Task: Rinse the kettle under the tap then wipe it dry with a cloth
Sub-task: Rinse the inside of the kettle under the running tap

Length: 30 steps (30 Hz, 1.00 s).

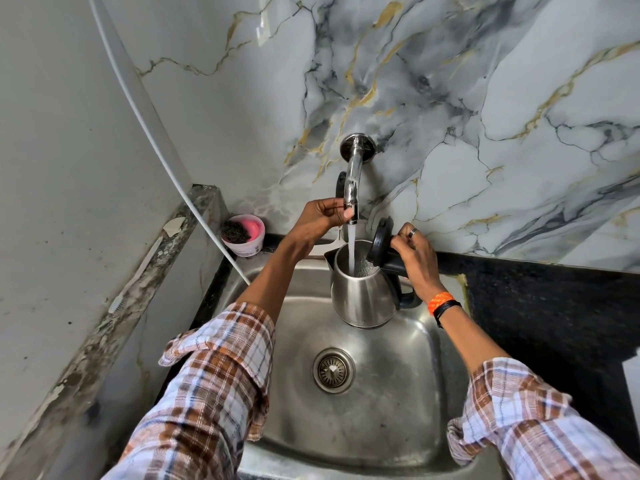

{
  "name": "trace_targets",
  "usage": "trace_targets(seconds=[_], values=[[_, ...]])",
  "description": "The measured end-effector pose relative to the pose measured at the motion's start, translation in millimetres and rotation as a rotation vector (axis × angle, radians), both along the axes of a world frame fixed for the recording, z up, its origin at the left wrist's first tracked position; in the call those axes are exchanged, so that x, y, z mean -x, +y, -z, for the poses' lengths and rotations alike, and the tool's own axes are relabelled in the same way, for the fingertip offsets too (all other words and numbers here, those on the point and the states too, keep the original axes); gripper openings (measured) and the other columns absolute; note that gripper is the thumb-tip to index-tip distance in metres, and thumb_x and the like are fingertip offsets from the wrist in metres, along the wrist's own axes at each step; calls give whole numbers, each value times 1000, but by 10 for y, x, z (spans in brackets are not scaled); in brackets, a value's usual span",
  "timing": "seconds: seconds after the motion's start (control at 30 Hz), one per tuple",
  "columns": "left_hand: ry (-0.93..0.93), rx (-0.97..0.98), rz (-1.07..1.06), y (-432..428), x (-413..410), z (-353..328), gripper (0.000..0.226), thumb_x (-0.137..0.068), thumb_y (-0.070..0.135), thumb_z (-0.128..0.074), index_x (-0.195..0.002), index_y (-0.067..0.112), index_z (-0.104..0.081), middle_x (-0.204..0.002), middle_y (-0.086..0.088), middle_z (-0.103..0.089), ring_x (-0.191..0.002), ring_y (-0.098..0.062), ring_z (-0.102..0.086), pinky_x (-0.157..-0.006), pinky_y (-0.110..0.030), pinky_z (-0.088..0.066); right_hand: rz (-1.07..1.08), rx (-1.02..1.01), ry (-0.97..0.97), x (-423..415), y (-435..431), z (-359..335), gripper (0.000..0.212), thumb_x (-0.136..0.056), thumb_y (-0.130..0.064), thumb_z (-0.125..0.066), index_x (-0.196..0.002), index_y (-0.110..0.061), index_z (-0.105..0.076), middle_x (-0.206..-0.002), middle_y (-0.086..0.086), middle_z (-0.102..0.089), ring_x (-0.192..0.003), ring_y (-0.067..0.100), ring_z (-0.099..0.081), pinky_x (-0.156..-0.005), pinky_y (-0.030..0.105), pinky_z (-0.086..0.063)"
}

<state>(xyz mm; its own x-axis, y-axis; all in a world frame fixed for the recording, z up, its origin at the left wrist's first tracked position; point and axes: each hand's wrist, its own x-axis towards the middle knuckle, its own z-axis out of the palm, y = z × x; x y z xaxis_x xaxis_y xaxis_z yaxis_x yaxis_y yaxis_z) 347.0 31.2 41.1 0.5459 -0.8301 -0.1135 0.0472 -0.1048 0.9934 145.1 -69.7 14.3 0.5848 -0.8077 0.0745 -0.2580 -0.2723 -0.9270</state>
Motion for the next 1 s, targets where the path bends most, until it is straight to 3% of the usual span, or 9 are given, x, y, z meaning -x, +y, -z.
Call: trace_targets(seconds=[0.27,0.5,0.6,0.7,0.77,0.83,0.9,0.97,1.0], values=[[-51,-2,-75,-14,62,8,31,-91,3,-73,-119,-8,-67,-79,4,-74,-68,3,-70,-74,-12,-54,44,8,-6,146,-22,-11,41,-71,-57,-54,-70,-22,-34,-65,-6,-35,-64,16,-32,-62,37,-28],[4,65,-194,-13,197,28,27,-80,14,-86,-102,4,-74,-85,0,-78,-76,-5,-74,-77,-16,-57,87,-25,-58,339,-21,-25,44,-72,-56,-55,-72,-16,-37,-69,0,-37,-67,17,-34,-65,38,-29],[-34,42,-277,-51,261,0,40,-75,21,-90,-101,-2,-69,-86,-10,-67,-81,-18,-67,-82,-31,-58,95,-36,-68,393,-1,-57,40,-71,-55,-55,-71,-20,-37,-69,-2,-37,-67,16,-35,-67,38,-30],[-134,2,-389,-96,346,-18,35,-71,27,-92,-80,17,-59,-76,0,-57,-74,-17,-59,-72,-31,-53,92,-33,-78,443,6,-94,38,-71,-55,-55,-70,-22,-35,-67,-6,-37,-66,15,-35,-66,37,-30],[-180,5,-442,-86,400,-24,37,-70,32,-92,-78,23,-57,-76,2,-57,-73,-15,-58,-71,-29,-51,88,-36,-88,484,9,-105,37,-72,-54,-55,-70,-23,-35,-68,-4,-37,-68,16,-36,-68,38,-31],[-161,15,-424,-40,441,-25,38,-72,34,-91,-87,24,-57,-78,4,-57,-74,-13,-57,-73,-30,-52,86,-39,-98,525,11,-114,37,-73,-54,-56,-70,-23,-36,-70,-2,-38,-71,18,-37,-70,38,-31],[-119,-15,-343,66,509,37,42,-81,36,-84,-107,19,-56,-88,3,-58,-82,-12,-59,-79,-33,-55,87,-41,-103,561,13,-117,37,-74,-55,-56,-71,-23,-37,-71,0,-39,-71,18,-38,-70,38,-31],[-113,-61,-270,235,621,162,37,-96,24,-70,-126,12,-52,-108,-4,-60,-100,-18,-60,-80,-21,-55,90,-44,-107,601,22,-126,37,-73,-55,-56,-70,-23,-37,-70,-1,-39,-70,17,-37,-69,38,-30],[-145,-84,-219,333,681,246,30,-98,6,-61,-127,9,-53,-115,-8,-60,-106,-20,-58,-76,-11,-53,90,-45,-112,623,26,-131,37,-73,-54,-56,-70,-23,-36,-70,-2,-38,-70,17,-36,-69,38,-30]])
